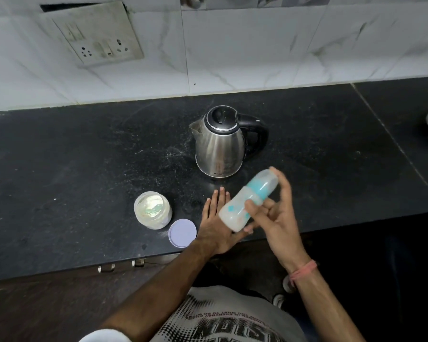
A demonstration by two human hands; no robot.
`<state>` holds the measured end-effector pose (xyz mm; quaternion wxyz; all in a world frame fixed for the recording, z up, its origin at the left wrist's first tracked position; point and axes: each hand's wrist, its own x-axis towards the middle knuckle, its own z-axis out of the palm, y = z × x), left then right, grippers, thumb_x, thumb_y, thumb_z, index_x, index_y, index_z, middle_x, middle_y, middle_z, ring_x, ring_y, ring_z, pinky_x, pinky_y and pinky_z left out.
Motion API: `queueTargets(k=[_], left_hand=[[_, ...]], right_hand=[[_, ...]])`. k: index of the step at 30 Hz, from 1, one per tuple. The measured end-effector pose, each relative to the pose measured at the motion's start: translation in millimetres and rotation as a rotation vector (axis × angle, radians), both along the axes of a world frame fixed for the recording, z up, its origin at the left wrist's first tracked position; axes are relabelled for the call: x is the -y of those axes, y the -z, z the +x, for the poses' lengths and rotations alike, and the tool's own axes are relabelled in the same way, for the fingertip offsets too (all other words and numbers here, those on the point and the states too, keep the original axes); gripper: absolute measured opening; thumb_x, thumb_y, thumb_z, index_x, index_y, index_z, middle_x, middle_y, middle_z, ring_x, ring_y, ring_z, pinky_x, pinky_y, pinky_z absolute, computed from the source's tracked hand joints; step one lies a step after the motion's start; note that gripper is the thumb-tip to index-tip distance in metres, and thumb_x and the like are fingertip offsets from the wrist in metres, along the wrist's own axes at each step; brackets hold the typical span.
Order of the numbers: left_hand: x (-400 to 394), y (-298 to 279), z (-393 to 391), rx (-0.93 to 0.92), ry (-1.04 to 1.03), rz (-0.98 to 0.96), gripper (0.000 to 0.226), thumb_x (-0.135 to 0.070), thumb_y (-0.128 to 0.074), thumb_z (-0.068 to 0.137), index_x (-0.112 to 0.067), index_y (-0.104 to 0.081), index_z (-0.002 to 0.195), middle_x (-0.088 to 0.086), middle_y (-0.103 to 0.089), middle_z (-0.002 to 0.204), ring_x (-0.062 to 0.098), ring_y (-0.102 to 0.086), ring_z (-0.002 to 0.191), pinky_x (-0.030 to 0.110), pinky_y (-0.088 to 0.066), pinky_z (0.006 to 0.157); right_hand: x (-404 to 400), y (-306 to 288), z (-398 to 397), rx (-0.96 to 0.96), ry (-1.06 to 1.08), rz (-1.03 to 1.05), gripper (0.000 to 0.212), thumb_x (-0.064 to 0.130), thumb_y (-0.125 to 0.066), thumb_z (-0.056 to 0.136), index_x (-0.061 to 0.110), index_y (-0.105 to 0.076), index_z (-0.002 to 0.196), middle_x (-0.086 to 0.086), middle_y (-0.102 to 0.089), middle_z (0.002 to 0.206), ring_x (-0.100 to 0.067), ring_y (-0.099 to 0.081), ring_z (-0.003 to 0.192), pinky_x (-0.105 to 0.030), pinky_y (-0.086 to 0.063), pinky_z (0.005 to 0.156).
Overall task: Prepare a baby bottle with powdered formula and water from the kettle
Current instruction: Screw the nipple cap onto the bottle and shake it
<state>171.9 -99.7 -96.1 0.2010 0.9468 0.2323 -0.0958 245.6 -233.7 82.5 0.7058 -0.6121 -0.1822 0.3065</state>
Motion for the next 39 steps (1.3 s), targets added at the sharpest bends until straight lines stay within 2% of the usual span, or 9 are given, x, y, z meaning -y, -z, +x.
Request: queueTargets(k=[4,9,18,21,26,31,33,36,39], left_hand=[[-2.0,1.2,1.4,0.002,-0.015,-0.004,0.138,-0.105,-0.017,0.083,-0.014,0.013,0.182,0.011,0.027,0.188,0.029,0.030,0.174,0.050,0.016,0.140],[-0.7,2.3,0.1,0.012,-0.011,-0.010,0.133,-0.100,-0.036,0.094,-0.016,0.016,0.182,0.010,0.027,0.189,0.028,0.031,0.173,0.054,0.012,0.141],[-1.6,-3.3,1.6,-0.025,-0.005,-0.008,0.135,-0.102,-0.033,0.093,-0.013,0.016,0.181,0.012,0.027,0.188,0.030,0.031,0.173,0.051,0.018,0.140],[-0.6,-4.8,0.0,0.009,-0.002,-0.054,0.136,-0.106,-0.023,0.083,-0.021,0.017,0.182,0.011,0.029,0.188,0.028,0.032,0.172,0.049,0.020,0.139],[0.2,-7.4,1.3,-0.043,-0.005,0.018,0.137,-0.103,-0.026,0.094,-0.004,0.017,0.179,0.014,0.029,0.187,0.031,0.027,0.174,0.052,0.012,0.142],[-0.8,-11.7,1.2,-0.053,0.002,0.019,0.137,-0.102,-0.027,0.095,-0.005,0.016,0.180,0.015,0.024,0.189,0.032,0.027,0.174,0.051,0.015,0.141],[0.0,-8.6,0.2,-0.013,-0.002,0.009,0.137,-0.105,-0.021,0.091,-0.007,0.011,0.182,0.015,0.020,0.189,0.034,0.023,0.176,0.051,0.014,0.142],[-0.5,-1.7,-5.0,0.131,-0.027,-0.065,0.131,-0.109,-0.024,0.084,-0.027,-0.007,0.184,0.010,0.003,0.192,0.033,0.011,0.178,0.051,0.010,0.142],[-2.9,-2.5,-2.5,0.053,-0.010,-0.018,0.132,-0.104,-0.022,0.084,-0.022,0.006,0.184,0.012,0.014,0.191,0.030,0.023,0.176,0.047,0.020,0.139]], right_hand=[[-0.8,1.8,1.5,-0.039,0.138,0.021,0.081,0.019,-0.072,0.099,0.037,-0.027,0.165,0.006,-0.079,0.120,-0.027,-0.080,0.105,-0.036,-0.067,0.062],[-1.9,-2.0,2.1,-0.034,0.085,0.019,0.083,0.014,-0.071,0.099,0.035,-0.027,0.166,-0.002,-0.080,0.124,-0.029,-0.080,0.104,-0.033,-0.066,0.060],[-5.4,-6.3,3.2,-0.048,0.148,0.022,0.081,0.022,-0.071,0.101,0.037,-0.024,0.165,0.005,-0.079,0.123,-0.031,-0.079,0.108,-0.036,-0.067,0.061],[-2.2,-7.9,4.1,0.045,0.011,-0.015,0.089,0.013,-0.077,0.097,0.037,-0.026,0.166,-0.004,-0.081,0.125,-0.033,-0.081,0.100,-0.034,-0.066,0.058],[-7.0,-12.3,5.6,0.001,0.452,0.050,0.085,0.012,-0.075,0.103,0.033,-0.022,0.166,-0.003,-0.080,0.124,-0.024,-0.081,0.107,-0.029,-0.061,0.051],[-5.7,-15.6,7.5,0.012,0.271,0.040,0.082,0.017,-0.076,0.101,0.038,-0.030,0.165,-0.001,-0.079,0.126,-0.026,-0.079,0.104,-0.028,-0.058,0.049],[-7.5,-19.5,4.2,-0.060,0.260,0.046,0.078,0.029,-0.075,0.098,0.040,-0.033,0.163,-0.007,-0.077,0.126,-0.026,-0.076,0.094,-0.027,-0.052,0.043],[-6.5,-14.1,-10.6,-0.074,0.077,0.051,0.080,0.022,-0.075,0.094,0.040,-0.037,0.161,-0.013,-0.080,0.119,-0.017,-0.071,0.072,-0.026,-0.041,0.038],[-3.5,-10.4,-12.0,-0.108,0.181,0.066,0.077,0.027,-0.075,0.095,0.047,-0.039,0.160,-0.013,-0.078,0.121,-0.020,-0.055,0.063,-0.026,-0.040,0.039]])
